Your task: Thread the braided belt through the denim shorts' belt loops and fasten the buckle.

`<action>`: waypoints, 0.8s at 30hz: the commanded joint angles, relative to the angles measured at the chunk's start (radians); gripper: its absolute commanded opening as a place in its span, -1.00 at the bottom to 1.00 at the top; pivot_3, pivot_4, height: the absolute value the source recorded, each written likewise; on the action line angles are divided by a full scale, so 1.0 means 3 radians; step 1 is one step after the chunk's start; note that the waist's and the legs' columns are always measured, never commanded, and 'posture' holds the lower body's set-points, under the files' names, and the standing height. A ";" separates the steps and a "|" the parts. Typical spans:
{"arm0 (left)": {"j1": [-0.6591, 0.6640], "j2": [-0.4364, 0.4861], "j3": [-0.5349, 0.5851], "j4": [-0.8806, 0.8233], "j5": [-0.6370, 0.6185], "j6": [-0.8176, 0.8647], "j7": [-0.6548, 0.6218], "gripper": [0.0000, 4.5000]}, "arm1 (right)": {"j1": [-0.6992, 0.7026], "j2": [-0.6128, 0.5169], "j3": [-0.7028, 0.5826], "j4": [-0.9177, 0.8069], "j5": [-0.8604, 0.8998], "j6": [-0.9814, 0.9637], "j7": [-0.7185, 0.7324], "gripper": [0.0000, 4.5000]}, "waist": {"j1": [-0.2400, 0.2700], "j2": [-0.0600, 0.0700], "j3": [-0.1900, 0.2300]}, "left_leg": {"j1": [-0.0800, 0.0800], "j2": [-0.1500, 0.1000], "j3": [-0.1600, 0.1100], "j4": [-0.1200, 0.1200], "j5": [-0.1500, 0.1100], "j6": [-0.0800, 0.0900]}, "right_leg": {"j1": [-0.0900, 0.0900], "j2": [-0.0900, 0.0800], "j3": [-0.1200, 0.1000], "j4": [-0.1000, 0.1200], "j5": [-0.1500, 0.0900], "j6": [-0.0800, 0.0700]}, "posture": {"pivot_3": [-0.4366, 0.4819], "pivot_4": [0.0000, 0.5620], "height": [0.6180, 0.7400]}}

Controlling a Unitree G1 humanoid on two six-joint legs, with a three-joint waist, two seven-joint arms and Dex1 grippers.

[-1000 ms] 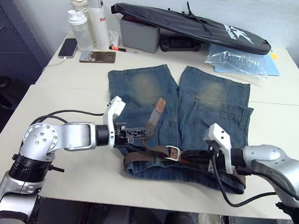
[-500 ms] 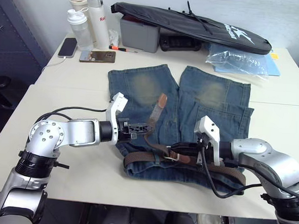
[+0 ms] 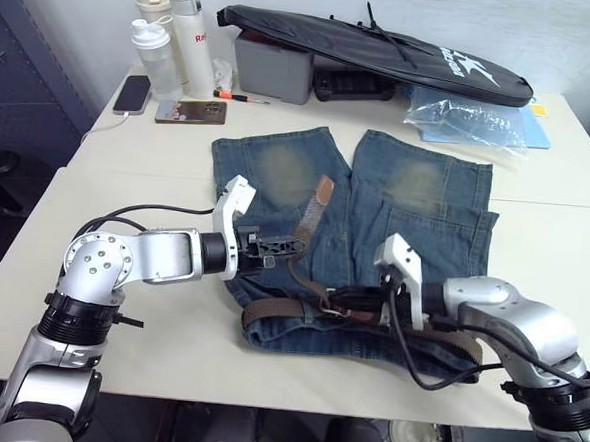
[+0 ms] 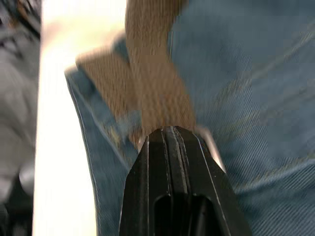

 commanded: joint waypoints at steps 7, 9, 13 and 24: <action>-0.0336 -0.0354 0.0045 0.0109 0.0203 -0.0010 -0.0141 -1.00 | 0.0018 -0.0440 0.0001 -0.0189 0.0026 0.0146 0.0064 -0.98 | 0.0030 -0.0005 0.0003 | -0.0003 -0.0001 0.0001 -0.0002 -0.0001 0.0000 | 0.0001 0.0000 -0.0002 -0.0006 0.0000 0.0001 | -0.05 -0.47 -0.38; -0.0399 -0.0383 0.0062 0.0150 0.0238 0.0021 -0.0179 -1.00 | 0.0138 -0.0449 0.0161 -0.0191 -0.0151 0.0013 0.0059 -0.98 | 0.0028 -0.0004 0.0002 | -0.0002 -0.0001 0.0003 -0.0002 -0.0001 0.0000 | 0.0001 0.0000 -0.0002 -0.0005 0.0000 0.0001 | -0.05 -0.47 -0.38; -0.0524 -0.0417 0.0084 0.0225 0.0288 0.0080 -0.0254 -1.00 | 0.0365 -0.0416 0.0456 -0.0061 -0.0500 -0.0192 -0.0022 -0.98 | -0.0004 -0.0004 0.0003 | -0.0002 0.0000 0.0006 -0.0002 -0.0001 0.0000 | -0.0001 0.0000 0.0000 -0.0003 0.0000 0.0001 | -0.05 -0.47 -0.38; -0.0875 -0.0735 0.0228 0.0261 0.0643 0.0018 -0.0633 -1.00 | 0.0419 -0.0482 0.0781 0.0080 -0.0905 -0.0401 0.0100 -0.98 | 0.0002 -0.0004 0.0002 | 0.0002 0.0002 0.0003 0.0004 0.0000 0.0000 | 0.0003 0.0002 0.0000 -0.0001 0.0001 0.0001 | -0.05 -0.47 -0.38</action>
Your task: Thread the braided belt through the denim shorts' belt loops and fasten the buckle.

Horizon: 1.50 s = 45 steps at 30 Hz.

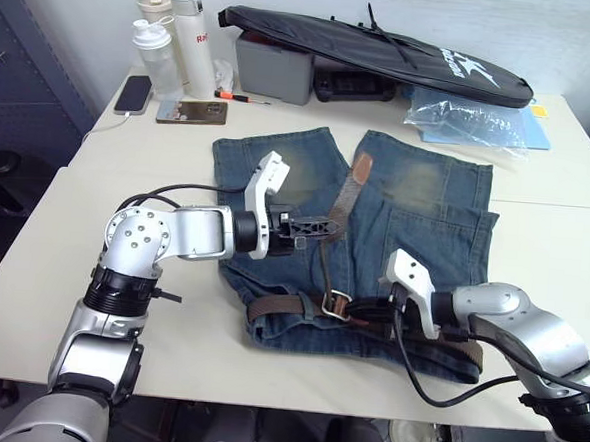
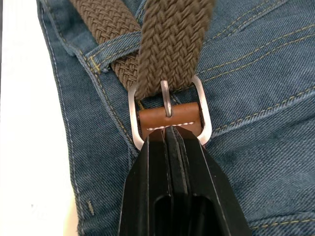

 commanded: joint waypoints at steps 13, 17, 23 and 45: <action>0.0170 0.0094 0.0430 -0.0200 0.0186 0.0047 -0.0275 -1.00 | 0.0010 0.0235 -0.0145 0.0060 0.0083 0.0008 0.0022 -0.98 | -0.0011 0.0001 -0.0001 | 0.0002 0.0003 0.0000 -0.0002 0.0000 0.0000 | 0.0000 0.0003 0.0001 0.0001 0.0000 0.0000 | -0.05 -0.47 -0.38; 0.0243 0.0115 0.0498 -0.0223 0.0190 0.0058 -0.0242 -1.00 | 0.0017 0.0347 -0.0203 0.0120 0.0178 0.0049 0.0050 -0.98 | 0.0004 0.0000 0.0000 | -0.0002 0.0003 -0.0004 -0.0001 0.0000 0.0000 | -0.0001 0.0004 -0.0001 0.0000 0.0000 0.0000 | -0.05 -0.47 -0.38; 0.0265 0.0137 0.0557 -0.0222 0.0192 0.0061 -0.0202 -1.00 | -0.0036 0.0478 -0.0140 0.0218 0.0183 0.0036 0.0047 -0.98 | 0.0000 0.0000 0.0000 | -0.0001 0.0003 -0.0004 -0.0001 0.0000 -0.0001 | -0.0001 0.0003 0.0000 0.0001 0.0000 0.0000 | -0.05 -0.47 -0.38; 0.0593 0.0520 0.0714 -0.0344 0.0025 0.0186 -0.0023 -1.00 | -0.0209 0.0600 -0.0259 0.0434 0.0412 0.0216 0.0190 -0.98 | -0.0058 0.0002 -0.0001 | 0.0001 0.0009 -0.0004 -0.0005 -0.0001 -0.0003 | -0.0002 0.0009 0.0001 0.0016 0.0001 -0.0001 | -0.05 -0.47 -0.38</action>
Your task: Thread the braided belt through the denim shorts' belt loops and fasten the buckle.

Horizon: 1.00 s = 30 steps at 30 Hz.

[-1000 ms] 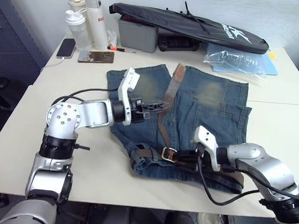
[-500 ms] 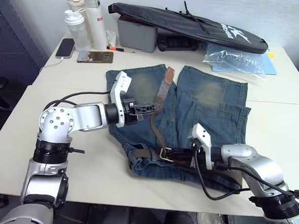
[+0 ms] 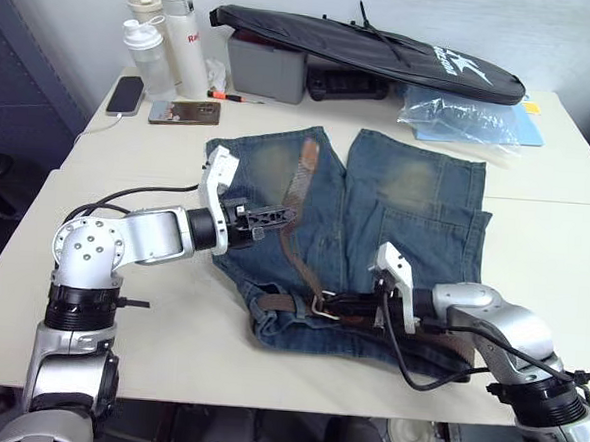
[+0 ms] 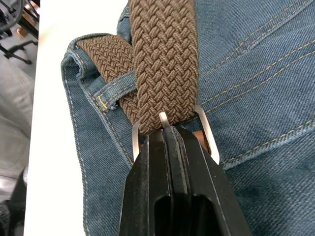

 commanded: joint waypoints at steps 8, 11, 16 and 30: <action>0.0119 0.0230 0.0055 -0.0140 0.0233 0.0068 -0.0079 -1.00 | -0.0199 -0.0022 -0.0311 -0.0069 0.0322 0.0180 0.0100 -0.98 | 0.0000 0.0000 0.0000 | -0.0001 -0.0001 0.0000 0.0000 0.0000 -0.0001 | 0.0000 -0.0001 0.0001 0.0000 0.0000 0.0000 | -0.05 -0.47 -0.38; 0.0153 0.0238 0.0047 -0.0168 0.0295 0.0099 -0.0110 -1.00 | -0.0224 0.0002 -0.0269 -0.0057 0.0306 0.0195 0.0102 -0.98 | -0.0001 0.0000 0.0000 | 0.0000 0.0000 0.0000 0.0000 -0.0001 -0.0002 | -0.0001 -0.0001 0.0001 0.0000 0.0000 0.0000 | -0.05 -0.47 -0.38; 0.0160 0.0229 0.0070 -0.0185 0.0364 0.0131 -0.0152 -1.00 | -0.0153 0.0005 -0.0149 -0.0032 0.0226 0.0134 0.0120 -0.98 | -0.0002 0.0000 0.0000 | -0.0001 0.0000 0.0001 0.0000 -0.0001 -0.0002 | -0.0002 0.0000 0.0001 0.0000 0.0000 0.0000 | -0.05 -0.47 -0.38; 0.0164 0.0277 0.0131 -0.0207 0.0409 0.0193 -0.0161 -1.00 | -0.0153 0.0097 0.0088 0.0225 0.0000 -0.0056 0.0188 -0.98 | -0.0025 0.0000 0.0000 | 0.0000 0.0000 0.0001 0.0000 -0.0001 -0.0002 | -0.0002 0.0000 0.0001 0.0001 0.0000 0.0000 | -0.05 -0.47 -0.38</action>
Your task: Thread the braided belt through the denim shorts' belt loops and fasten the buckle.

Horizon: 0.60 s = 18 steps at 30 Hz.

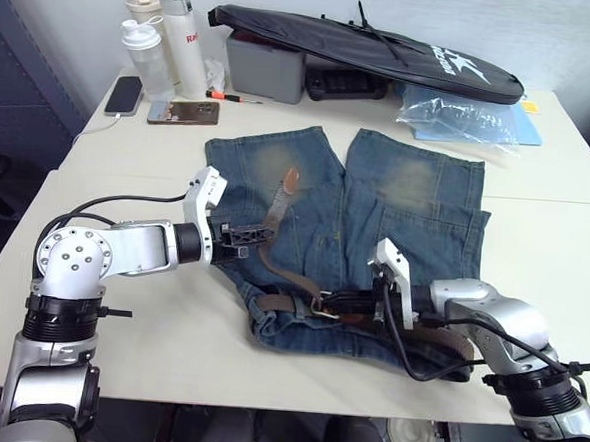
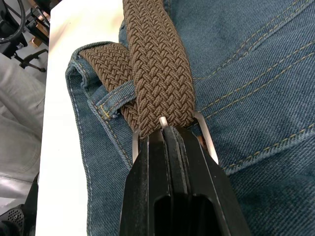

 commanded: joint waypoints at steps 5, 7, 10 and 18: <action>-0.0042 0.0035 0.0133 -0.0091 -0.0017 0.0008 -0.0048 -1.00 | -0.0082 -0.0047 0.0279 0.0070 -0.0199 -0.0023 0.0134 -0.98 | -0.0012 0.0000 0.0000 | 0.0001 0.0002 0.0000 0.0000 -0.0001 -0.0001 | 0.0000 0.0002 0.0000 0.0000 0.0000 0.0000 | -0.05 -0.47 -0.38; -0.0054 0.0031 0.0143 -0.0088 -0.0027 0.0006 -0.0053 -1.00 | -0.0117 -0.0110 0.0394 0.0067 -0.0307 0.0000 0.0142 -0.98 | -0.0012 0.0001 -0.0001 | 0.0002 0.0003 0.0000 0.0000 -0.0001 -0.0002 | 0.0000 0.0003 0.0001 0.0000 0.0000 0.0000 | -0.05 -0.47 -0.38; -0.0025 0.0033 0.0156 -0.0094 -0.0015 0.0004 -0.0077 -1.00 | -0.0197 -0.0078 0.0479 0.0121 -0.0390 0.0108 0.0027 -0.98 | -0.0011 0.0001 -0.0001 | 0.0004 0.0005 0.0001 0.0000 -0.0002 -0.0003 | 0.0001 0.0004 0.0002 0.0001 0.0000 0.0000 | -0.05 -0.47 -0.38; -0.0024 0.0017 0.0188 -0.0124 -0.0066 -0.0004 -0.0061 -1.00 | -0.0340 0.0066 0.0723 0.0162 -0.0497 0.0432 -0.0127 -0.98 | -0.0022 -0.0005 -0.0010 | 0.0011 0.0021 0.0004 0.0003 -0.0004 -0.0012 | 0.0002 0.0020 0.0008 0.0004 0.0000 -0.0003 | -0.05 -0.47 -0.38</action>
